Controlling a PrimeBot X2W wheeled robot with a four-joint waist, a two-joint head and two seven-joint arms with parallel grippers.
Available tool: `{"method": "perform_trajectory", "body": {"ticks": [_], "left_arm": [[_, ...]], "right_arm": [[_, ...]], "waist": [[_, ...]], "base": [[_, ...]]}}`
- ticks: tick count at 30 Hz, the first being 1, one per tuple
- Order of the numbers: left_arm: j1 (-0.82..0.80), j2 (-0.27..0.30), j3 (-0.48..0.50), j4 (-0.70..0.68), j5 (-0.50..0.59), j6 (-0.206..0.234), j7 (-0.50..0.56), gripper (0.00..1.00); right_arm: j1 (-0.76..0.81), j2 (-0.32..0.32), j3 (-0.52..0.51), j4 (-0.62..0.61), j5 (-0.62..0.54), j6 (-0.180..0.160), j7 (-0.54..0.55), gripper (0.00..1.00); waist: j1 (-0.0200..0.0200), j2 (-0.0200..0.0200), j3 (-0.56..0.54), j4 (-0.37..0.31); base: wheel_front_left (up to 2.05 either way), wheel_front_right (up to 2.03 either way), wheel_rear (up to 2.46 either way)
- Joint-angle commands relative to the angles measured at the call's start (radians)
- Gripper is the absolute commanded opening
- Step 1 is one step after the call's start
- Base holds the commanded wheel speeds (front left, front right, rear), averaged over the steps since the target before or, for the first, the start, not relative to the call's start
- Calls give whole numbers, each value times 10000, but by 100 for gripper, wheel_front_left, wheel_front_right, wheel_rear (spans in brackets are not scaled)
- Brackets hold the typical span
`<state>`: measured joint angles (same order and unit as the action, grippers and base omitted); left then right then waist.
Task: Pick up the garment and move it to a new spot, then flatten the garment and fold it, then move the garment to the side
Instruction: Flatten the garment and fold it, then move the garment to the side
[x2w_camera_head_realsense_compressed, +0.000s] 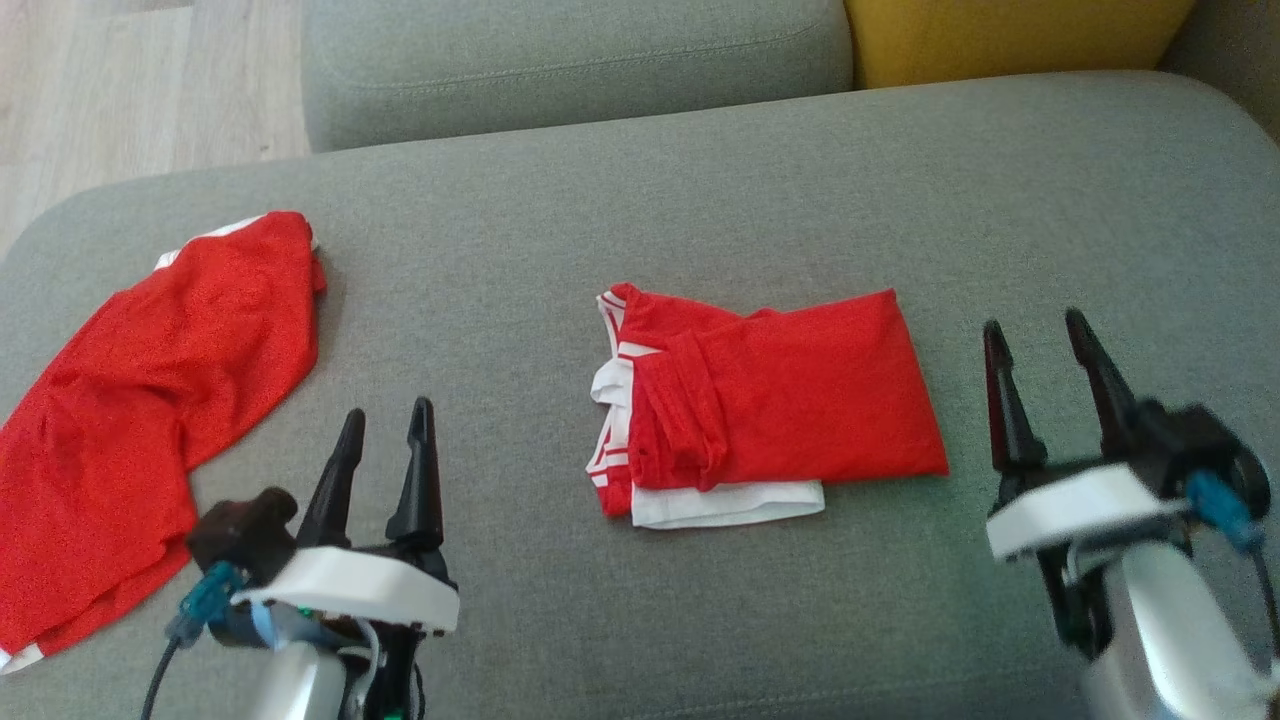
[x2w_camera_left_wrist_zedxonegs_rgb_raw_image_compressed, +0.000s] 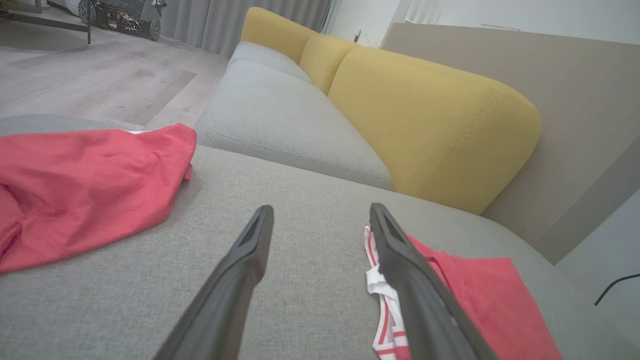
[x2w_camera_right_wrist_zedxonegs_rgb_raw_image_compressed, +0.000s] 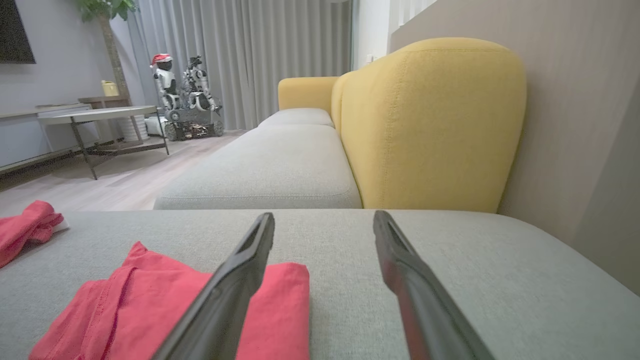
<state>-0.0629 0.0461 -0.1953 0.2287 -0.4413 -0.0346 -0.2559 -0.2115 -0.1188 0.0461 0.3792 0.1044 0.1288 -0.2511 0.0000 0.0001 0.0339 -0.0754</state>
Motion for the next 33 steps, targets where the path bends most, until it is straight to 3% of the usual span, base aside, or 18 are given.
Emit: {"method": "perform_trajectory", "body": {"ticks": [1, 8, 20, 33], "left_arm": [[-173, 41, 290, -408, 135, 70, -59, 100], [190, 41, 313, -779, 632, 72, -59, 100], [236, 41, 282, -896, 706, 89, -59, 100], [-184, 41, 143, -867, 700, 47, -59, 100]], "right_arm": [[178, 132, 48, -622, -186, 19, -106, 100], [1071, 446, -340, -1377, -563, 19, -106, 100], [1236, 634, -455, -1687, -674, 19, 73, 100], [299, 670, -588, -965, -314, 19, 708, 100]], "waist": [[0, -1, 6, -25], [0, -1, 7, -100], [0, -1, 55, -20], [0, -1, 647, 381]], "base": [[0, 0, 0], [0, 0, 0], [0, 0, 0], [0, 0, 0]]}}
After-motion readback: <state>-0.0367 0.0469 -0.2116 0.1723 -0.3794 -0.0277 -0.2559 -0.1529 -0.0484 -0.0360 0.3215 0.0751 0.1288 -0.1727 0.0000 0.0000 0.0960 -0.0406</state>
